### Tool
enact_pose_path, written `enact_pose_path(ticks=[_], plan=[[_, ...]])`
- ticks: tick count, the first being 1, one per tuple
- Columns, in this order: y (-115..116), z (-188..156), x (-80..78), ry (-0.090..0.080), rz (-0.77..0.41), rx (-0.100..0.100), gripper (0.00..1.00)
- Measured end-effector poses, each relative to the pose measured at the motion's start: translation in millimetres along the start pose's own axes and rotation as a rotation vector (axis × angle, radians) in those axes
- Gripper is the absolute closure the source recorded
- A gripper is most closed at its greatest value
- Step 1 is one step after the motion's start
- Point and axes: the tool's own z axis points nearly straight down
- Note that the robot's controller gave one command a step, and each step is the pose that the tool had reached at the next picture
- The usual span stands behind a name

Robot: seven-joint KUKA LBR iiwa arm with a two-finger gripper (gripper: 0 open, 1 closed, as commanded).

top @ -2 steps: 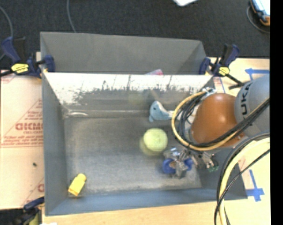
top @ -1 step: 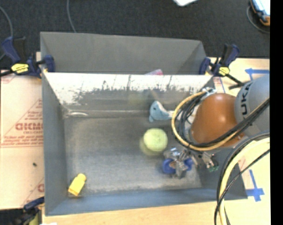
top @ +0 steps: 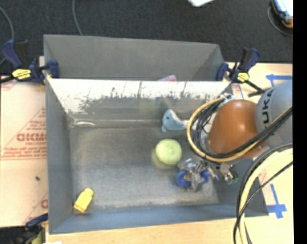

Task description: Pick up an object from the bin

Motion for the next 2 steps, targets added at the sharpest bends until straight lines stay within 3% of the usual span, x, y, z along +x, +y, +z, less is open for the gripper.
enact_pose_path(ticks=[1,2], plan=[[1.3,0.1,-6.2,-0.001,-0.01,0.001,1.0],[0.0,-0.3,-0.1,-0.001,-0.002,0.0,1.0]])
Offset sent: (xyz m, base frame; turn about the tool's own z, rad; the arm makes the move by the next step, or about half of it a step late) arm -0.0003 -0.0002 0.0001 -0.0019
